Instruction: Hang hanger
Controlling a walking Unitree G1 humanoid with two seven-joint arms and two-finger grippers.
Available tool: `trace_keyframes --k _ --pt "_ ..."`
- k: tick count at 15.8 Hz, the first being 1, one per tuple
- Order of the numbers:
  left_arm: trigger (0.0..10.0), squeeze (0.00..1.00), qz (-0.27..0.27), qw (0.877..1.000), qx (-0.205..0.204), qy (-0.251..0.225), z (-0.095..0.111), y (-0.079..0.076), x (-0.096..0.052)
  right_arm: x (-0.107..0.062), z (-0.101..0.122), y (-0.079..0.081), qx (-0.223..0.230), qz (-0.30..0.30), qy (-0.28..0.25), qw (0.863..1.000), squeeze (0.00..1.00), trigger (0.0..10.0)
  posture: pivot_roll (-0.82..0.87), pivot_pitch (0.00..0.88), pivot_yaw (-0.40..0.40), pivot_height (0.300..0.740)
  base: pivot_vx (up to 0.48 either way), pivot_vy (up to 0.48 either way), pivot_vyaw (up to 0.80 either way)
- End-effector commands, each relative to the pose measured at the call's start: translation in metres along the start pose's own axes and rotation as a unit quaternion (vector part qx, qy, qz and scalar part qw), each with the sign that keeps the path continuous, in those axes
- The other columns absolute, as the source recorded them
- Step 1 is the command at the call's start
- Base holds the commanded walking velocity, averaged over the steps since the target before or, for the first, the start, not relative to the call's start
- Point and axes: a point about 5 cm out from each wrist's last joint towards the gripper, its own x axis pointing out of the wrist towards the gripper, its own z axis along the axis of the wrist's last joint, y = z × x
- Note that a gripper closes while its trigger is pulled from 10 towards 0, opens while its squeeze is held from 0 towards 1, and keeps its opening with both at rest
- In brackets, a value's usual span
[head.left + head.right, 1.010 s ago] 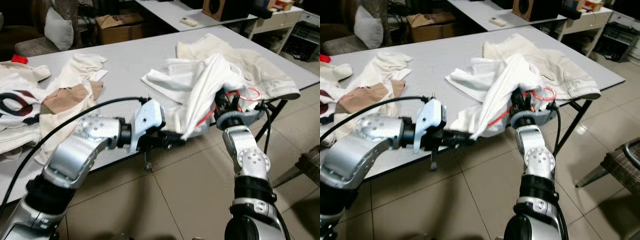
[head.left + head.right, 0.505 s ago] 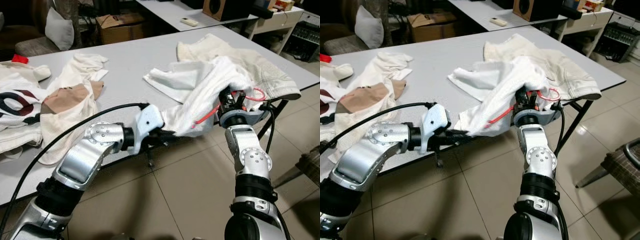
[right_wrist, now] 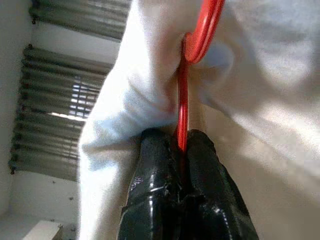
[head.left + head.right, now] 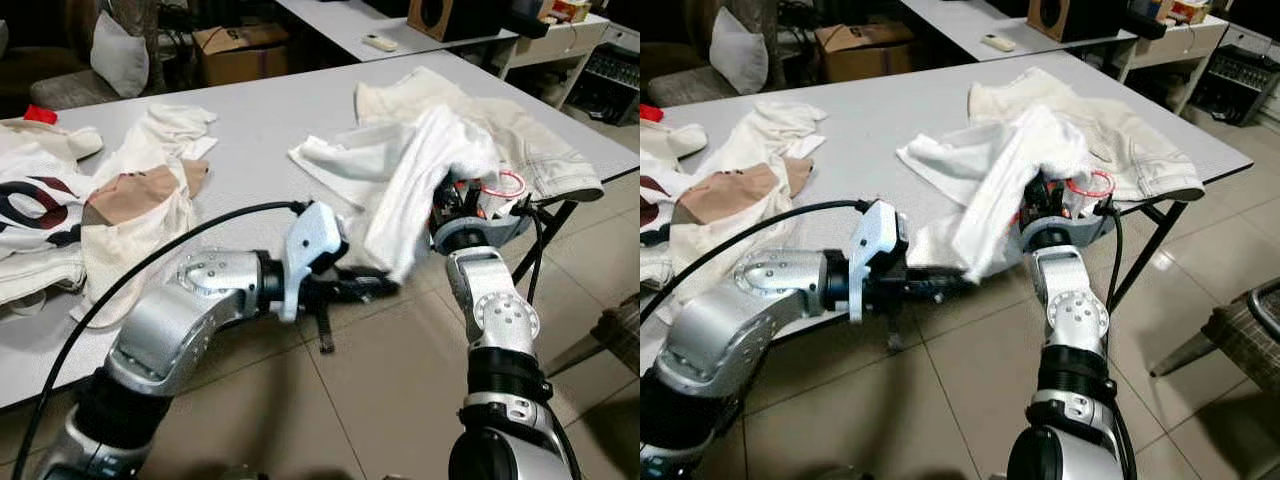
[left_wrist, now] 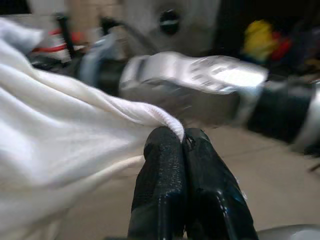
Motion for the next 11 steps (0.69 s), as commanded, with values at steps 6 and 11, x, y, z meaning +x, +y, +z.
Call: trace_keyframes --k 6,11 --pt "3.5 0.0 0.148 0.986 0.058 -0.05 0.019 0.026 0.006 -0.003 -0.037 0.001 -0.091 -0.011 0.113 0.989 0.0 10.0 -0.01 0.0 -0.07 0.74 0.0 0.0 0.0" --pt "10.0 1.0 0.104 0.987 0.056 -0.107 0.057 0.016 0.005 -0.005 -0.03 0.0 -0.085 -0.005 0.108 0.99 0.0 10.0 -0.01 0.0 -0.062 0.74 0.0 0.0 0.0"
